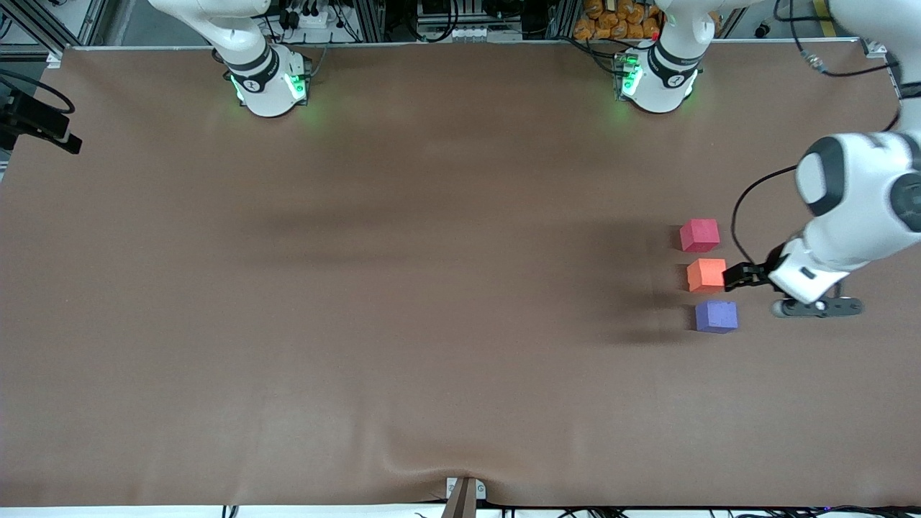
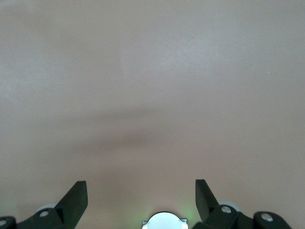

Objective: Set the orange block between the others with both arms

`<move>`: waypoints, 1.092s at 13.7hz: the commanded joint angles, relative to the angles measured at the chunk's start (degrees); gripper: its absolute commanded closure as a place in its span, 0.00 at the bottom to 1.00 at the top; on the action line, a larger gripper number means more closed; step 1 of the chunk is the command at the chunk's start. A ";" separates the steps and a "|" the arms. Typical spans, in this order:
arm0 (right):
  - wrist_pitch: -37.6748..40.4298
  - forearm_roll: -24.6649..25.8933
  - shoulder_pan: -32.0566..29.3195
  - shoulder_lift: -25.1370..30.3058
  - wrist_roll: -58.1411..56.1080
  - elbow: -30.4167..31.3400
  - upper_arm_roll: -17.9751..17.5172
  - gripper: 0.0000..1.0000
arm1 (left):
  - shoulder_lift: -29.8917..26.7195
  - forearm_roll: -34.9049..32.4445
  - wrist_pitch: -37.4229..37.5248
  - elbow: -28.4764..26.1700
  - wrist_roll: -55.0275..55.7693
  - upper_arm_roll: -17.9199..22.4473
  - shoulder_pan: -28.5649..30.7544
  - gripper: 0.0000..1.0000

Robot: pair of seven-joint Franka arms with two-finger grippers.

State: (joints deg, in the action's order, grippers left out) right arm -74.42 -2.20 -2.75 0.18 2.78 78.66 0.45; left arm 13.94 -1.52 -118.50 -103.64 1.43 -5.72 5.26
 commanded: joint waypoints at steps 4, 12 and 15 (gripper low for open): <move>0.86 -0.61 -0.23 0.61 0.73 -0.26 0.52 0.00 | 0.74 -0.50 5.20 7.75 1.30 -2.62 0.19 0.00; 0.77 -0.34 -0.32 0.61 0.73 -0.26 0.61 0.00 | -1.89 0.54 9.51 12.93 1.38 -3.95 0.02 0.00; 0.77 -0.43 -0.32 0.61 0.73 -0.26 0.52 0.00 | -6.98 1.17 14.51 12.94 3.57 -0.80 -4.89 0.00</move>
State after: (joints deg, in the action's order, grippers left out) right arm -74.30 -2.20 -2.80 0.18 2.78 78.64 1.13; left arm 10.96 -0.85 -107.94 -90.43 2.65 -8.94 3.59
